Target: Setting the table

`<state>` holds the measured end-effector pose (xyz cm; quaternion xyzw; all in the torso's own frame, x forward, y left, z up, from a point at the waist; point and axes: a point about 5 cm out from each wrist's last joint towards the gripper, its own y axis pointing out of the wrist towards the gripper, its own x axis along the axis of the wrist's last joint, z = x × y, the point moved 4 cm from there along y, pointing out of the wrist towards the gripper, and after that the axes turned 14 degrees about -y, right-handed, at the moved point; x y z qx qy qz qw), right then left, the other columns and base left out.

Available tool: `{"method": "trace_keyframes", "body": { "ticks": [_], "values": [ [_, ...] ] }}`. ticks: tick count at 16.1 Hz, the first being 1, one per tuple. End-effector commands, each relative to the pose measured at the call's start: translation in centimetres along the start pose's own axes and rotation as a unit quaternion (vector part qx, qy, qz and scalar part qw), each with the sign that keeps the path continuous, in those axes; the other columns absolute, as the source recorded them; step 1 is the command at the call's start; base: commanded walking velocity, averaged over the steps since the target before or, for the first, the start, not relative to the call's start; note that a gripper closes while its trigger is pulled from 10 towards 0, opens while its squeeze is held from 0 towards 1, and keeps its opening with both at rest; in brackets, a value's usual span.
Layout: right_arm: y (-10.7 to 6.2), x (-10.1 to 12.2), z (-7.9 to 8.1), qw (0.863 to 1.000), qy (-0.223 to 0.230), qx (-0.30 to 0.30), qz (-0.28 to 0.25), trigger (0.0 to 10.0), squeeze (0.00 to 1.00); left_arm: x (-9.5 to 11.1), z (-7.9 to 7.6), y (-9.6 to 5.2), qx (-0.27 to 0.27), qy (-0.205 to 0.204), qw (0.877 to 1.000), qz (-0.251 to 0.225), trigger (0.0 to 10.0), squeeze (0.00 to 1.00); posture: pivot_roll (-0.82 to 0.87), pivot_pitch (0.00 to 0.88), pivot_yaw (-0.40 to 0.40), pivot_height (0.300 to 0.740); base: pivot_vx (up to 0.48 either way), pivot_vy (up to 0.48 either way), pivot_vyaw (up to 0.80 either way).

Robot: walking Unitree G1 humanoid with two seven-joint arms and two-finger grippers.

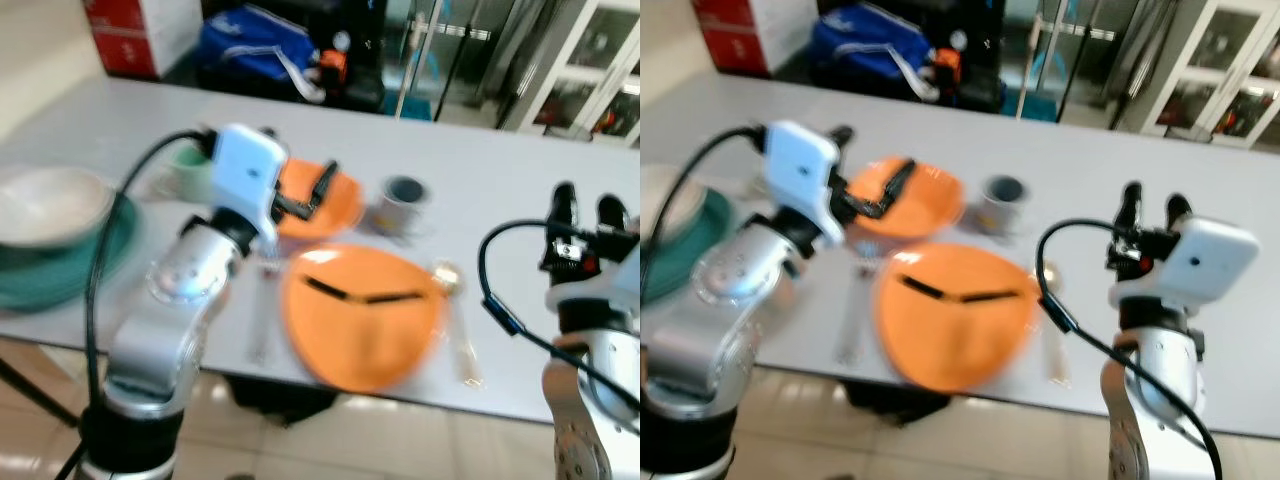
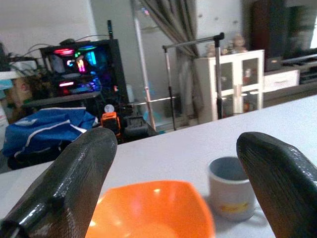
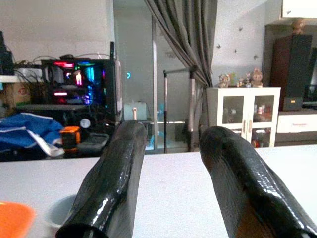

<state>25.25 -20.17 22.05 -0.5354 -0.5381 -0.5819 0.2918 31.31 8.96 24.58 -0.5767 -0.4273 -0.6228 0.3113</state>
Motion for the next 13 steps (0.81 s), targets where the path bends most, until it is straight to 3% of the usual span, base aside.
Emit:
{"method": "trace_keyframes", "body": {
  "ticks": [1, 3, 8, 13],
  "values": [
    [0.2, -0.1, -0.6, 1.000, -0.010, -0.005, -0.002, 10.0, 0.00, 0.4, -1.0, 0.4, -0.018, -0.001, 1.000, -0.004, 10.0, 0.00, 0.03, 0.049, -0.028, 0.740, 0.000, -0.446, 0.00],
    [0.7, -0.9, -0.2, 1.000, -0.017, 0.020, 0.010, 10.0, 0.00, 0.4, -0.7, 0.5, -0.005, -0.005, 1.000, -0.006, 10.0, 0.00, 0.03, 0.050, -0.028, 0.740, 0.000, -0.448, 0.00],
    [0.4, -3.5, -1.4, 0.998, -0.013, -0.006, 0.058, 10.0, 0.00, -1.2, -0.1, 0.3, 0.010, -0.009, 1.000, 0.017, 10.0, 0.00, 0.02, 0.058, -0.029, 0.740, 0.000, -0.445, 0.00],
    [0.1, -3.9, -1.3, 0.998, -0.013, -0.006, 0.064, 10.0, 0.00, -1.5, 0.0, 0.3, 0.009, -0.010, 1.000, 0.022, 10.0, 0.00, 0.02, 0.063, -0.024, 0.740, 0.000, -0.440, 0.00]
  ]
}}
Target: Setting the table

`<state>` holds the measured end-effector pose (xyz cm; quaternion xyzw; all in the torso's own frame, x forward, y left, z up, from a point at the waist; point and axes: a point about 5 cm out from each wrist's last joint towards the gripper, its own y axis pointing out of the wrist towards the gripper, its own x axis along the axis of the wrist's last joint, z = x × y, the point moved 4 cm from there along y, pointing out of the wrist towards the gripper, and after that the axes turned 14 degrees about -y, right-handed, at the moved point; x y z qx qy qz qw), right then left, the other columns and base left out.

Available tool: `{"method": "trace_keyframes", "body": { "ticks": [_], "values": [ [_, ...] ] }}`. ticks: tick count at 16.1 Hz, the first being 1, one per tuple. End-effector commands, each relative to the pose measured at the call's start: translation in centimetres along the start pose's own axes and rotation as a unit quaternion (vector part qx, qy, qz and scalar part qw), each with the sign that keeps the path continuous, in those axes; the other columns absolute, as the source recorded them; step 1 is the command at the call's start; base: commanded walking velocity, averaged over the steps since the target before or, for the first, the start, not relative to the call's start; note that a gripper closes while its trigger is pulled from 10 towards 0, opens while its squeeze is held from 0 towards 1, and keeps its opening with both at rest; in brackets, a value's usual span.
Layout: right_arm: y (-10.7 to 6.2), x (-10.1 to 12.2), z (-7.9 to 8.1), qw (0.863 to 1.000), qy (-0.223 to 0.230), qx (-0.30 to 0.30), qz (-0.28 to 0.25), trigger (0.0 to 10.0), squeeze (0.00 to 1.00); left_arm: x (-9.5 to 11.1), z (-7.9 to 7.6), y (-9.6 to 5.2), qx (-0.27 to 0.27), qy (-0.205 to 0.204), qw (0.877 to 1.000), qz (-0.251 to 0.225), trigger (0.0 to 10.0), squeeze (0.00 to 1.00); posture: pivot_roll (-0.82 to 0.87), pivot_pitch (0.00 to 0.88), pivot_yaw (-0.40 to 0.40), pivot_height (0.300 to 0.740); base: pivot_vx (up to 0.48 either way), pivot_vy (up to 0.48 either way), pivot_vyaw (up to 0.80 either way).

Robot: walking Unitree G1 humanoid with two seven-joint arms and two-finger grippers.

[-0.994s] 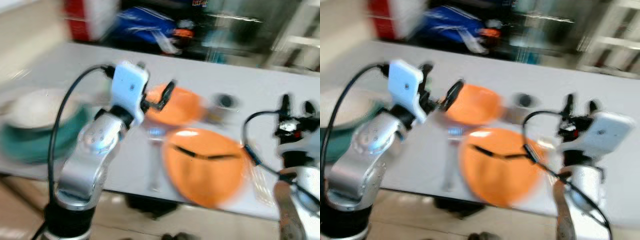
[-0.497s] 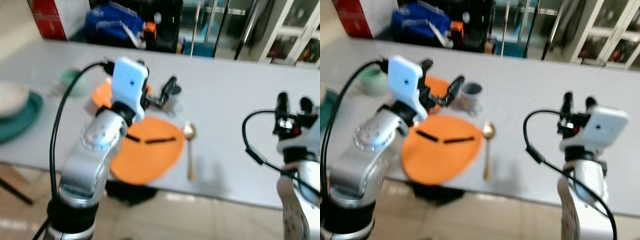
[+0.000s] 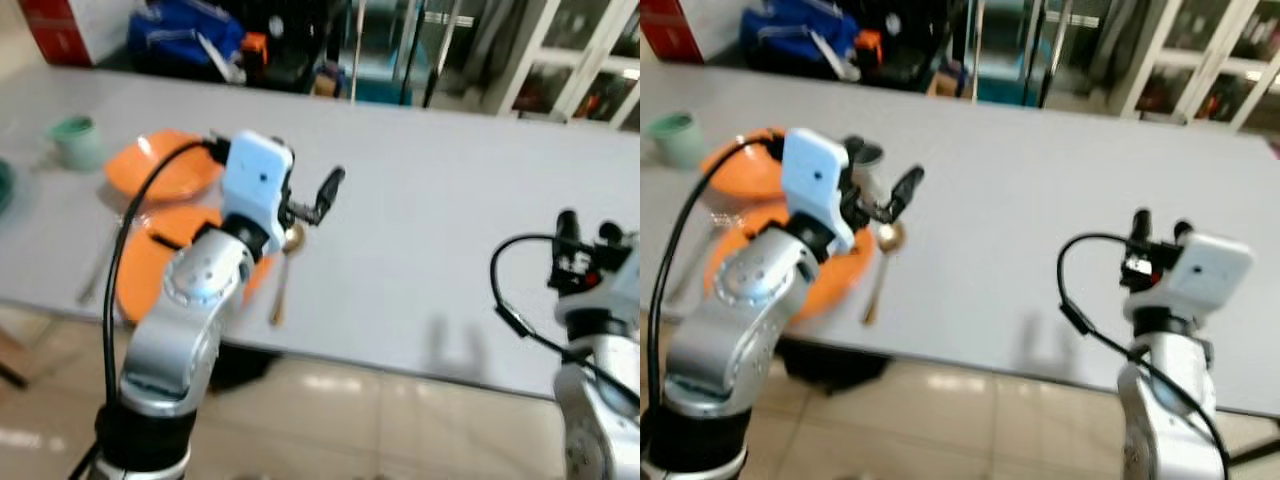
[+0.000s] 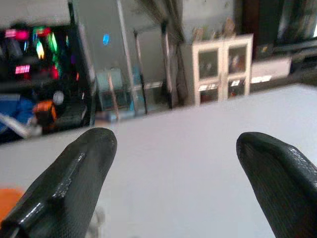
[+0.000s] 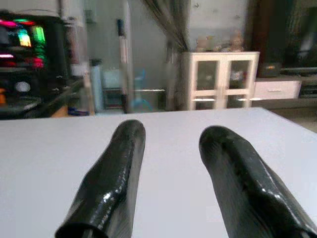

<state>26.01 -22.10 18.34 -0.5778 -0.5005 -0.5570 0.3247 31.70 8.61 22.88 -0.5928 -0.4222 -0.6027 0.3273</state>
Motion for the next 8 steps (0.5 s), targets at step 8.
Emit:
{"method": "trace_keyframes", "body": {
  "ticks": [8],
  "values": [
    [-0.3, -1.5, -0.1, 1.000, -0.002, -0.008, 0.027, 10.0, 0.00, 0.0, 0.0, 0.0, -0.005, 0.006, 1.000, 0.001, 10.0, 0.00, 0.02, 0.050, -0.027, 0.740, 0.000, -0.428, 0.00]
  ]
}}
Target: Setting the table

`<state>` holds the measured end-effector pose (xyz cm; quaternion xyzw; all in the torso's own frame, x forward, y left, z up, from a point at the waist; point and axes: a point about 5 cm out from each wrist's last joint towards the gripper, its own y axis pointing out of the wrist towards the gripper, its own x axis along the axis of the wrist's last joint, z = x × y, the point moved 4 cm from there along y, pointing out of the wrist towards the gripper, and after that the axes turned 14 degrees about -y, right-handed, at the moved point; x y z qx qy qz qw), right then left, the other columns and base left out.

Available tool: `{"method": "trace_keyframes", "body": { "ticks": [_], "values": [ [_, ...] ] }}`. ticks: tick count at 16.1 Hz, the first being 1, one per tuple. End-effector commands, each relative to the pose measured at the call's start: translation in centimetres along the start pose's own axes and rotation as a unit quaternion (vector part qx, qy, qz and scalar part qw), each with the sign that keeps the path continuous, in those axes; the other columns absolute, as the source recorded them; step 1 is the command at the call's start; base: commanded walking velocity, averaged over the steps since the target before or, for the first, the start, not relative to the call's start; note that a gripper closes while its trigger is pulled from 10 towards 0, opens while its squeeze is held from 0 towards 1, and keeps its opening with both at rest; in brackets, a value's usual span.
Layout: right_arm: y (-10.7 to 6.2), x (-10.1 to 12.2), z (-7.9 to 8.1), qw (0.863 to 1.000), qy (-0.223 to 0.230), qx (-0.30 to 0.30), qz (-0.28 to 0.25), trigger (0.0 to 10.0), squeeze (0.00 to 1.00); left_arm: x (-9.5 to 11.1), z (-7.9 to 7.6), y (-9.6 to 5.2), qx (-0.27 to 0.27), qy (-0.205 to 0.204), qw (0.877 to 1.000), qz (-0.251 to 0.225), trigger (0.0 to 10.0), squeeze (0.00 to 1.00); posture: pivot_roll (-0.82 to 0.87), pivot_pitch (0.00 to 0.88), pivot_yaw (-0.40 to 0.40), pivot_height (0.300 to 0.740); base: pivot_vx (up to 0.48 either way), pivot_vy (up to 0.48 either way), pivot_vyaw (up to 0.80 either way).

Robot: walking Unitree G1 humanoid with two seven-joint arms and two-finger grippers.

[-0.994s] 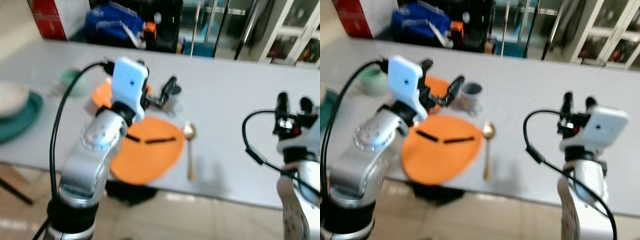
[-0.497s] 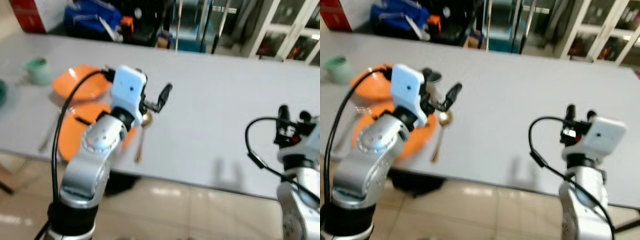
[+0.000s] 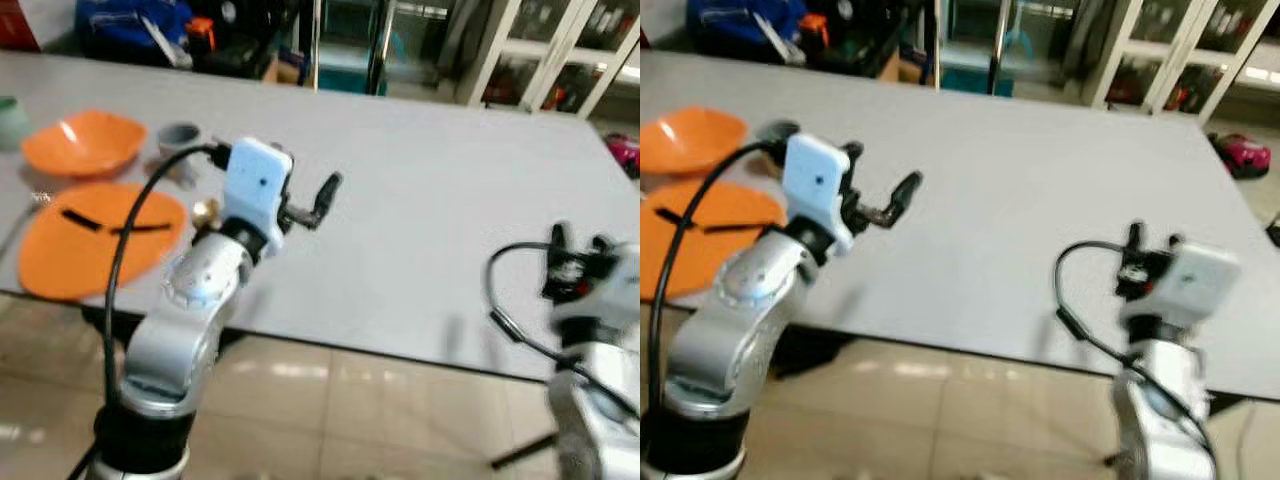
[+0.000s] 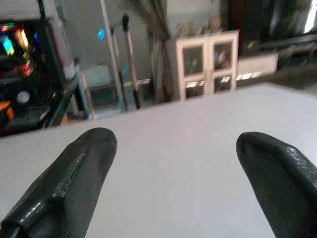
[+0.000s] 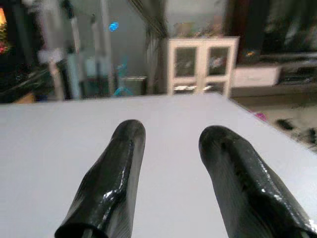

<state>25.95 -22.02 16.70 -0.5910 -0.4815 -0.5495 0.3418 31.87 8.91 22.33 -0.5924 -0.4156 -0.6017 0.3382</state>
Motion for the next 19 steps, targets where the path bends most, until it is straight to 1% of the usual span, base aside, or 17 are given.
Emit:
{"method": "trace_keyframes", "body": {
  "ticks": [1, 5, 6, 7, 8, 9, 10, 11, 12, 13, 14, 16, 17, 18, 19],
  "values": [
    [0.1, -0.1, -0.4, 1.000, -0.006, -0.006, -0.001, 10.0, 0.00, 0.4, -0.4, 0.1, -0.009, 0.000, 1.000, -0.009, 10.0, 0.00, 0.02, 0.045, -0.026, 0.740, 0.000, -0.412, 0.00],
    [0.1, -0.9, -0.5, 1.000, -0.007, -0.006, 0.013, 10.0, 0.00, 0.2, -0.4, 0.1, -0.009, 0.001, 1.000, -0.008, 10.0, 0.00, 0.02, 0.037, -0.029, 0.740, 0.000, -0.359, 0.00],
    [0.1, -2.3, 0.4, 0.999, -0.005, 0.020, 0.044, 10.0, 0.00, -1.0, 0.4, 0.2, 0.008, 0.014, 1.000, 0.016, 10.0, 0.00, 0.02, 0.037, -0.029, 0.740, 0.000, 0.000, 0.00],
    [0.1, -3.5, 1.1, 0.997, 0.001, 0.043, 0.069, 10.0, 0.00, -2.0, 0.7, 0.2, 0.015, 0.035, 0.999, 0.035, 10.0, 0.00, 0.02, 0.035, -0.031, 0.740, 0.000, 0.000, 0.00],
    [0.1, -4.7, 1.7, 0.994, -0.002, 0.059, 0.093, 10.0, 0.00, -3.0, 0.9, 0.1, 0.010, 0.033, 0.999, 0.040, 10.0, 0.00, 0.02, 0.035, -0.034, 0.740, 0.000, 0.000, 0.00],
    [0.1, -5.2, 2.0, 0.993, -0.004, 0.064, 0.101, 10.0, 0.00, -3.4, 1.1, 0.0, 0.009, 0.030, 0.999, 0.041, 10.0, 0.00, 0.02, 0.035, -0.034, 0.740, 0.000, 0.000, 0.00],
    [0.2, -6.4, 2.2, 0.990, -0.005, 0.067, 0.125, 10.0, 0.00, -4.8, 1.8, -0.1, 0.019, 0.015, 0.998, 0.053, 10.0, 0.00, 0.02, 0.037, -0.035, 0.740, 0.000, 0.000, 0.00],
    [0.4, -7.1, 1.9, 0.990, -0.007, 0.060, 0.131, 10.0, 0.00, -5.6, 2.4, -0.1, 0.028, 0.010, 0.998, 0.061, 10.0, 0.00, 0.02, 0.040, -0.035, 0.740, 0.000, 0.000, 0.00],
    [0.6, -7.4, 1.6, 0.990, -0.014, 0.047, 0.130, 10.0, 0.00, -5.7, 2.7, 0.0, 0.035, -0.007, 0.998, 0.053, 10.0, 0.00, 0.02, 0.039, -0.035, 0.740, 0.000, 0.000, 0.00],
    [0.9, -7.4, 1.5, 0.991, -0.012, 0.040, 0.124, 10.0, 0.00, -5.9, 2.8, -0.1, 0.031, -0.026, 0.998, 0.042, 10.0, 0.00, 0.02, 0.041, -0.031, 0.740, 0.000, 0.000, 0.00],
    [1.1, -7.2, 1.7, 0.993, -0.021, 0.046, 0.111, 10.0, 0.00, -6.5, 2.7, -0.3, 0.025, -0.052, 0.998, 0.032, 10.0, 0.00, 0.02, 0.042, -0.029, 0.740, 0.000, 0.000, 0.00],
    [1.6, -6.6, 2.5, 0.993, -0.045, 0.061, 0.087, 10.0, 0.00, -7.6, 2.4, -1.0, 0.008, -0.076, 0.996, 0.035, 10.0, 0.00, 0.02, 0.045, -0.026, 0.740, 0.000, 0.000, 0.00],
    [1.7, -6.7, 3.2, 0.993, -0.044, 0.071, 0.089, 10.0, 0.00, -8.6, 2.5, -1.3, 0.008, -0.084, 0.995, 0.045, 10.0, 0.00, 0.02, 0.048, -0.026, 0.740, 0.000, 0.000, 0.00],
    [1.8, -6.9, 3.8, 0.992, -0.046, 0.080, 0.087, 10.0, 0.00, -10.3, 3.0, -1.7, 0.023, -0.065, 0.995, 0.076, 10.0, 0.00, 0.03, 0.048, -0.033, 0.740, 0.000, 0.000, 0.00],
    [2.0, -6.8, 4.4, 0.992, -0.058, 0.085, 0.076, 10.0, 0.00, -11.4, 3.2, -2.2, 0.026, -0.066, 0.994, 0.087, 10.0, 0.00, 0.03, 0.050, -0.037, 0.740, 0.000, 0.000, 0.00]
  ]
}}
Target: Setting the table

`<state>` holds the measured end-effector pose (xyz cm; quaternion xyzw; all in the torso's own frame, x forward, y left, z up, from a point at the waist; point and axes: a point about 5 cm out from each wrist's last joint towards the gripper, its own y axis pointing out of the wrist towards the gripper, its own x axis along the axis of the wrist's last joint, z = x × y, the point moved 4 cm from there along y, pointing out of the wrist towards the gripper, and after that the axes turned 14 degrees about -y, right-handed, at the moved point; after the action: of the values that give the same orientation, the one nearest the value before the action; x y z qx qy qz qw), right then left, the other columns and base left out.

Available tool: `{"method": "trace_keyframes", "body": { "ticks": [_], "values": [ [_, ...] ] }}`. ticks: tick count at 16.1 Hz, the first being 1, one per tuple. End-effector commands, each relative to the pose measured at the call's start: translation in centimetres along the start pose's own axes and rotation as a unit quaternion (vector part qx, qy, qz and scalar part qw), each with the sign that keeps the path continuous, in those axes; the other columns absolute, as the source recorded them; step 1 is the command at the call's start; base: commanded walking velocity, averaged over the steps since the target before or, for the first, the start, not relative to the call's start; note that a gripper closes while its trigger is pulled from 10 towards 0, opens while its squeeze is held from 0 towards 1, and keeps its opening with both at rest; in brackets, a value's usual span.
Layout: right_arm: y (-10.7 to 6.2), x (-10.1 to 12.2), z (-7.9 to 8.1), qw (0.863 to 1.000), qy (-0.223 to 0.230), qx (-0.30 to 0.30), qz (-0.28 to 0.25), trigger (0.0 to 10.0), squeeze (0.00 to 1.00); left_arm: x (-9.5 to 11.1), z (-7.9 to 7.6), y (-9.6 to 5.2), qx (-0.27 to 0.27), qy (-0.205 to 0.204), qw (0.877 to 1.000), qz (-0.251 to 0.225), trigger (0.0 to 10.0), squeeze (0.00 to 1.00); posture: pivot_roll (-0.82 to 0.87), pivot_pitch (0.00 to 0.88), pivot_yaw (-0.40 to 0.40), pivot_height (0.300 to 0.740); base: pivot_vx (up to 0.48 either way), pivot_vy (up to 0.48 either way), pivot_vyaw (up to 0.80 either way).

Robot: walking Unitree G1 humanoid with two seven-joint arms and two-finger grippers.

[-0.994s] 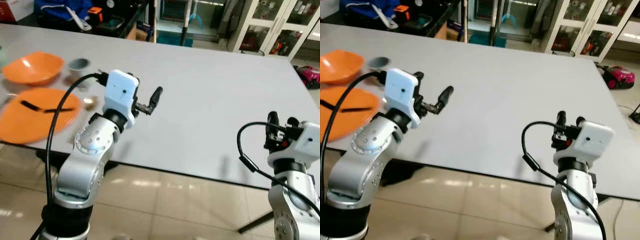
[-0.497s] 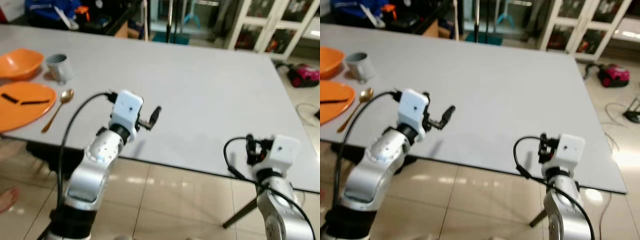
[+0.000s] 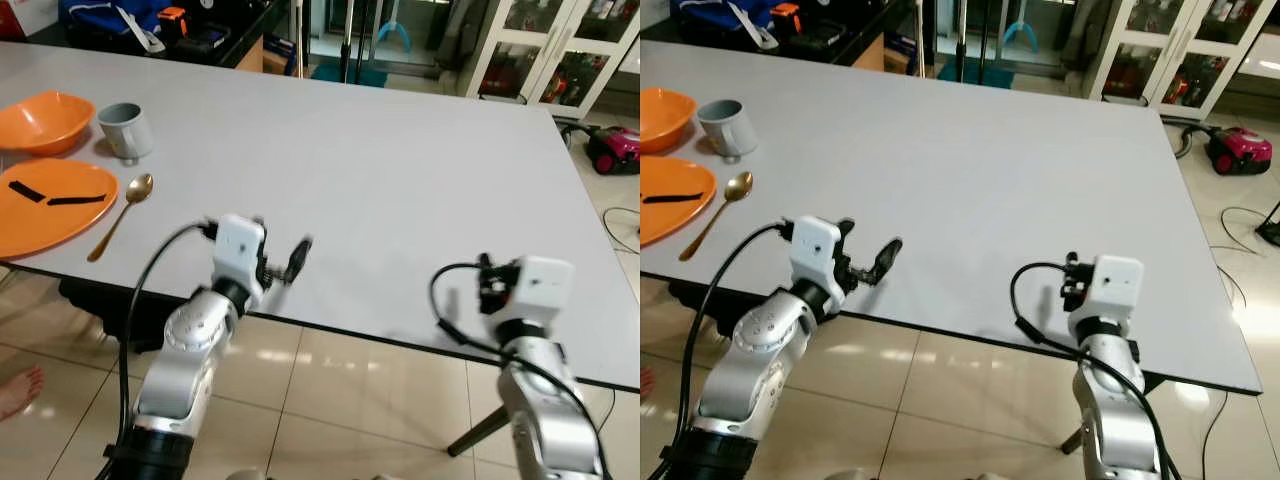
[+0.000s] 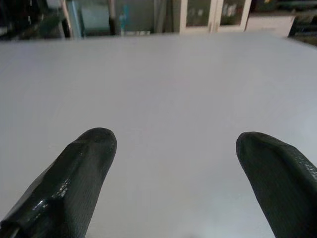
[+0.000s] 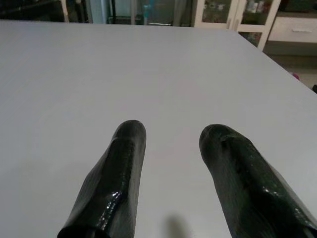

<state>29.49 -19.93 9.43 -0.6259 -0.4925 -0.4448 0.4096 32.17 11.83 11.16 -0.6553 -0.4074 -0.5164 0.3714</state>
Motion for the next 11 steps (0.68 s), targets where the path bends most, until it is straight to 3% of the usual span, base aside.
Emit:
{"method": "trace_keyframes", "body": {
  "ticks": [1, 11],
  "values": [
    [0.25, 0.31, 0.09, 1.000, -0.019, -0.010, -0.013, 10.0, 0.00, -0.76, 0.17, -0.25, -0.002, -0.011, 1.000, 0.002, 10.0, 0.00, 0.03, 0.050, -0.038, 0.740, 0.000, 0.000, 0.00],
    [0.32, -0.24, 0.59, 1.000, -0.012, 0.010, 0.004, 10.0, 0.00, -1.04, 0.19, -0.55, -0.008, -0.012, 1.000, 0.002, 10.0, 0.00, 0.03, 0.052, -0.036, 0.740, 0.000, 0.000, 0.00]
  ]
}}
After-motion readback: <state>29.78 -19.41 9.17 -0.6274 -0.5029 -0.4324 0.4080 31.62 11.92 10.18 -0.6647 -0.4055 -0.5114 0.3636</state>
